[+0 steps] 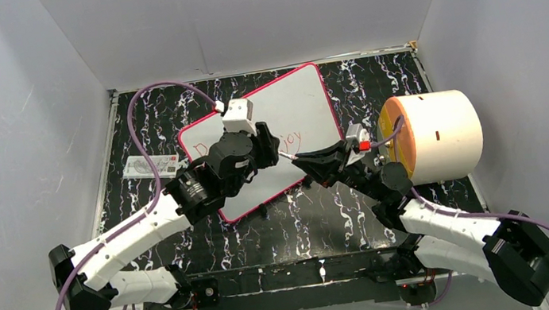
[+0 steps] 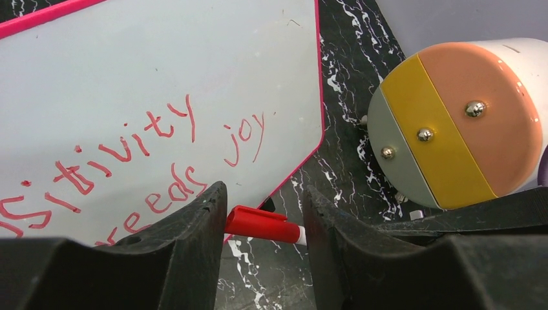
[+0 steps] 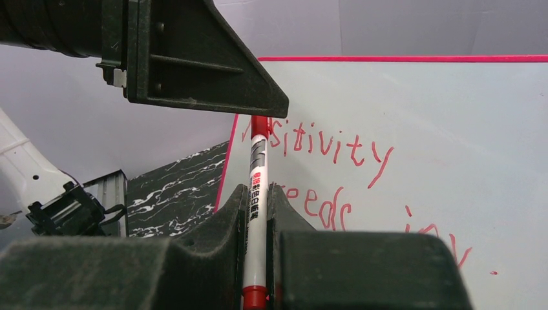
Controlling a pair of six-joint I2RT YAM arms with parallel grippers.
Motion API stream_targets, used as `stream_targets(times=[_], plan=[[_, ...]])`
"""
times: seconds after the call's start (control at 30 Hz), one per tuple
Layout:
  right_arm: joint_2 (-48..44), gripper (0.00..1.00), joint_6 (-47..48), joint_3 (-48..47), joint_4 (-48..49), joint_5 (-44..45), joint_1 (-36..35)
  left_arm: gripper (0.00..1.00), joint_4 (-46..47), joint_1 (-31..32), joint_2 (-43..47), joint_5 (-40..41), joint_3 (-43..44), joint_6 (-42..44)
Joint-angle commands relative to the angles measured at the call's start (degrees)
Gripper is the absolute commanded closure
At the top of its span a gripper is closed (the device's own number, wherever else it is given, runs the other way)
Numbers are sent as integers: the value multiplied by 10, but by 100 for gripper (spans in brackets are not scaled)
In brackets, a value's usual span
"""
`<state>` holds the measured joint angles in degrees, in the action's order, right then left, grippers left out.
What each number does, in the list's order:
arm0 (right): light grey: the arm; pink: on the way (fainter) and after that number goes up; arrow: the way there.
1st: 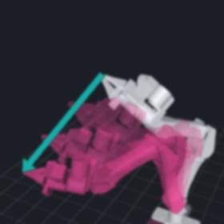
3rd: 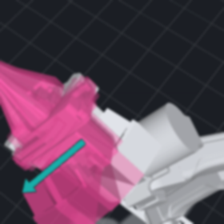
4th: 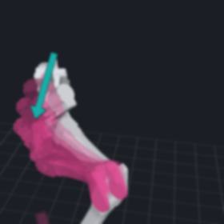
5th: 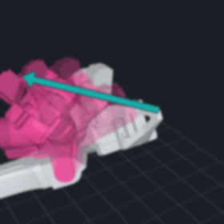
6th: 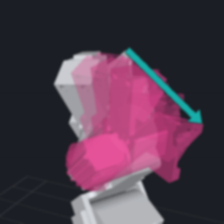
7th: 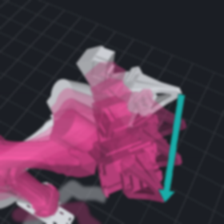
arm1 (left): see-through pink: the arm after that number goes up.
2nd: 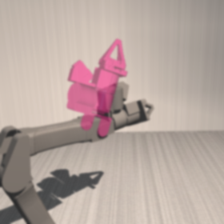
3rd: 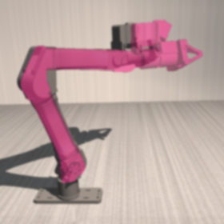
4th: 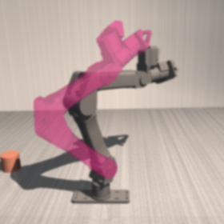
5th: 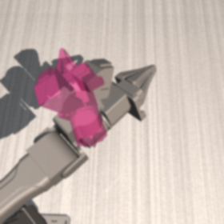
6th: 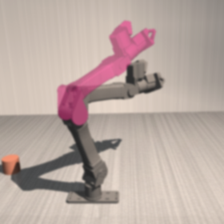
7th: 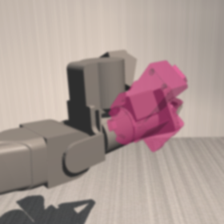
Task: Write a sentence on the whiteboard
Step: Close the whiteboard marker at the center of the board, then place the whiteboard marker at the center of the board.
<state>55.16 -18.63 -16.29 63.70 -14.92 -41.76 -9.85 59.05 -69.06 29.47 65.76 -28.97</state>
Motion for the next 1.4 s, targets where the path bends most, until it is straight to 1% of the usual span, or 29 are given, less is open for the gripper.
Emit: stream_targets(times=[0.0, 0.1, 0.27, 0.47, 0.5, 0.57, 0.67, 0.83, 0.93, 1.03, 1.1, 1.27, 1.37], plan=[[13, 100, -5, -38, 50, 33, -3, 59, 8, 12, 12, -110, -8, -60], [21, 100, -3, -50, 45, 49, -3, 64, 15, 12, 17, -153, -17, -81], [39, 100, -12, -78, 27, 65, -3, 70, 25, 13, 26, -192, -36, -106], [53, 100, -37, -98, 16, 77, -3, 72, 54, 13, 33, -235, -57, -129], [51, 100, -39, -98, 11, 77, -3, 71, 51, 13, 36, -229, -61, -126], [40, 100, -38, -97, -16, 75, -3, 67, 34, 13, 49, -193, -65, -116], [8, 100, -34, -99, -98, 73, -3, 61, -8, 13, 73, -103, -62, -82], [-42, 100, -25, -93, -216, 64, -3, 47, -36, 12, 106, 8, -55, -23], [-63, 100, -22, -70, -240, 74, -3, 37, -60, 7, 118, 63, -47, 10], [-64, 100, -21, -57, -272, 66, -3, 30, -73, -22, 127, 68, -38, 38], [-60, 100, -19, -53, -290, 55, -3, 26, -75, -65, 136, 38, -28, 55], [-47, 100, -17, -39, -337, 16, -3, 24, -80, -186, 125, -55, 17, 87], [-49, 100, -23, -12, -351, -1, -3, 24, -82, -233, 120, -76, 33, 100]])
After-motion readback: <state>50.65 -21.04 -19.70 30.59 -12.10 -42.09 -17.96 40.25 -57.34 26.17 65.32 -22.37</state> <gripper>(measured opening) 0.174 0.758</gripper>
